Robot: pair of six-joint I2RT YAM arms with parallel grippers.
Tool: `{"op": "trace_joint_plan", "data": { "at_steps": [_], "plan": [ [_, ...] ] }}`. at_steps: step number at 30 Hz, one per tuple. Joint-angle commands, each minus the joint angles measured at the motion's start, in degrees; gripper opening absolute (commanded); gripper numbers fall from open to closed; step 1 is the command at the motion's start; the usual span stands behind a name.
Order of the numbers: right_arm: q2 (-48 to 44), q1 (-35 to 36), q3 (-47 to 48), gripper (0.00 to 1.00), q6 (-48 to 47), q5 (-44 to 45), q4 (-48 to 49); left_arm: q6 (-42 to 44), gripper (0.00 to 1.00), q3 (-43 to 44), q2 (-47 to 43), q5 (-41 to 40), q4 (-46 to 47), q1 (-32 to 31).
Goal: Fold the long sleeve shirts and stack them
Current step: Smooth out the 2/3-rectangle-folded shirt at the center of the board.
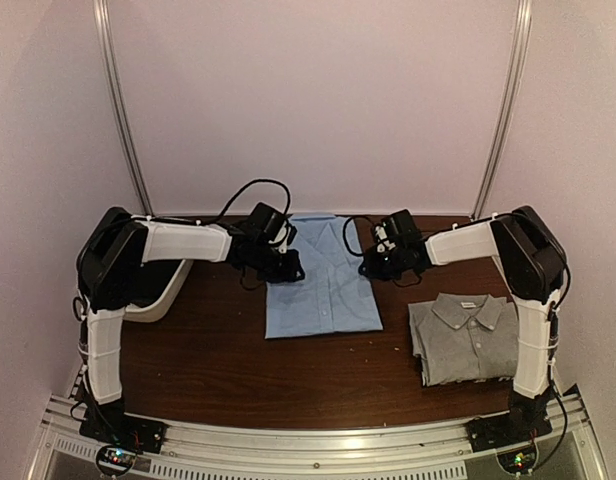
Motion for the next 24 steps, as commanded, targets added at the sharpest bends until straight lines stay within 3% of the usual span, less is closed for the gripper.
{"op": "trace_joint_plan", "data": {
  "at_steps": [1,9,16,24],
  "plan": [
    [-1.9,-0.2,2.5,0.27,-1.3,2.8,-2.8,-0.9,0.25,-1.9,-2.6,2.4,4.2,-2.1],
    [-7.1,2.2,3.5,0.56,-3.9,9.9,-9.2,-2.3,0.25,-1.7,1.8,3.3,6.5,-2.5],
    [-8.9,8.3,2.4,0.58,-3.8,9.9,-9.7,-2.3,0.24,-0.7,5.2,0.8,4.8,0.7],
    [-0.1,16.0,9.6,0.55,-3.7,10.8,-12.6,-0.5,0.24,0.6,4.8,-1.0,3.0,2.9]
  ]
}}
